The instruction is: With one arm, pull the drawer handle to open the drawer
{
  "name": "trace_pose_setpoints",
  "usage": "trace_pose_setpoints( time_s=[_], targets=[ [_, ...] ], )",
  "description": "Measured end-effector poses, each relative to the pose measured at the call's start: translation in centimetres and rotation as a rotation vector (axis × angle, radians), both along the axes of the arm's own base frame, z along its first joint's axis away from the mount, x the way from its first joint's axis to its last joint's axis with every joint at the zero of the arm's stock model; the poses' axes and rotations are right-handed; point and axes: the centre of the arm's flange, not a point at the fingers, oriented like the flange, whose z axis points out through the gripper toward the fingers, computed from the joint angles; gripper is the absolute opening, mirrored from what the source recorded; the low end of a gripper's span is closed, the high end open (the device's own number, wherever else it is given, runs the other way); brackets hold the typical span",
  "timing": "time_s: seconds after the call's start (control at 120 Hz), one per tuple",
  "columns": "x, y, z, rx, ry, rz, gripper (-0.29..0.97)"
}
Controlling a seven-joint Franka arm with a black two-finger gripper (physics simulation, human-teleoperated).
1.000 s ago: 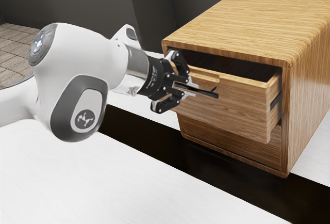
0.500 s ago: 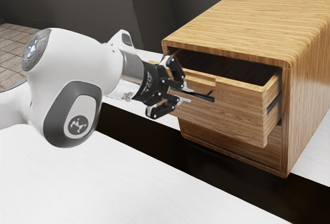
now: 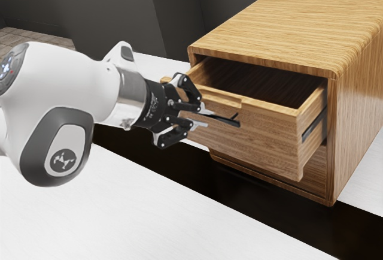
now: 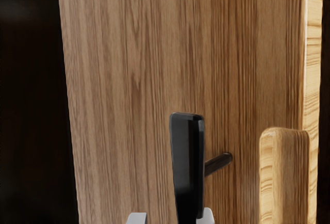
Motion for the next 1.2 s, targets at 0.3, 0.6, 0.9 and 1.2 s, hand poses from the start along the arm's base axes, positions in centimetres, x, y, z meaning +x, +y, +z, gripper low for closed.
trace_pose_setpoints(
  time_s=[0.3,0.6,0.9,1.2],
  targets=[
    [-1.7,0.2,0.9,-0.004,-0.026,0.000,-0.01],
    [-3.6,0.8,1.2,-0.009,-0.033,0.008,0.00],
    [-9.3,4.6,5.0,-0.006,-0.040,0.078,0.19],
    [-17.3,7.3,16.3,0.092,0.158,0.172,0.55]
  ],
)
